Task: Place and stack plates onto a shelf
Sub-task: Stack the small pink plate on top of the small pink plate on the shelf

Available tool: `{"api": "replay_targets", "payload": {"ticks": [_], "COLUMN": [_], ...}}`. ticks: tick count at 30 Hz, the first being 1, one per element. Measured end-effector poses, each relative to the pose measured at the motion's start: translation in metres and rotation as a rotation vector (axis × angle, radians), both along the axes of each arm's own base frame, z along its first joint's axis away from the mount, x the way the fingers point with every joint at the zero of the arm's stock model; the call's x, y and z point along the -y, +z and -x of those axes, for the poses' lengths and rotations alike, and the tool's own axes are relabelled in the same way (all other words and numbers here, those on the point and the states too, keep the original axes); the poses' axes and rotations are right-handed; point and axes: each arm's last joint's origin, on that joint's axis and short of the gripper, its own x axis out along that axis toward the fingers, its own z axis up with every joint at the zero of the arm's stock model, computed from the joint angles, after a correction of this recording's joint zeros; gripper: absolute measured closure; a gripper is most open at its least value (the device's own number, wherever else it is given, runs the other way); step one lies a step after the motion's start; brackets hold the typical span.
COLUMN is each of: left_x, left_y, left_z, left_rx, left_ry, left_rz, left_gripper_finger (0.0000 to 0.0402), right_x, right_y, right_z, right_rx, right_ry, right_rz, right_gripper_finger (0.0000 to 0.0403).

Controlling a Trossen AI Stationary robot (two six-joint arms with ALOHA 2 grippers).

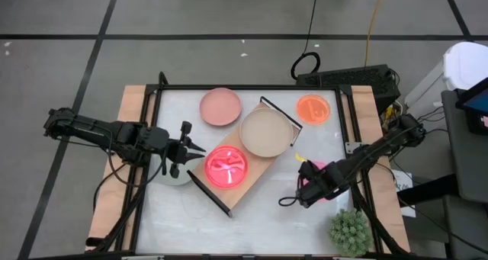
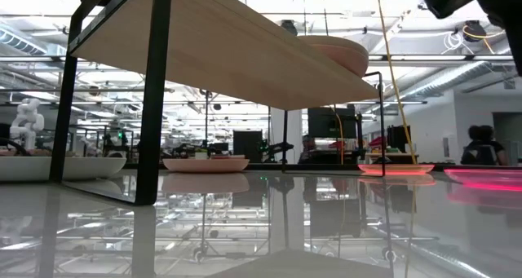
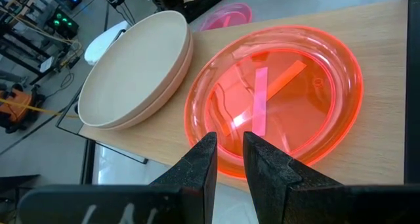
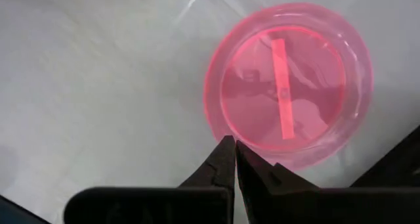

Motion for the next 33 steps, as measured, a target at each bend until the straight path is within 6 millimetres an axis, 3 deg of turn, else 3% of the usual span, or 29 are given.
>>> {"api": "replay_targets", "payload": {"ticks": [3,10,22,33], "left_x": [0.000,0.000,0.000,0.000], "left_y": [0.000,0.000,0.000,0.000], "left_z": [0.000,0.000,0.000,0.000], "left_rx": [0.000,0.000,0.001,0.003], "left_ry": [0.001,0.002,0.001,0.000], "left_rz": [0.002,0.003,0.003,0.000], "left_gripper_finger": [0.0320,0.0320,0.0320,0.0320], "right_x": [-0.004,-0.017,0.004,0.010], "right_y": [-0.001,-0.037,-0.082,-0.096], "right_z": [-0.001,-0.017,-0.006,0.004], "right_rx": [0.023,0.143,0.101,0.053], "right_ry": [0.026,0.084,0.026,0.069], "right_rz": [-0.007,-0.082,-0.055,-0.027], "right_gripper_finger": [0.0402,0.0394,0.0264,0.0284]}}
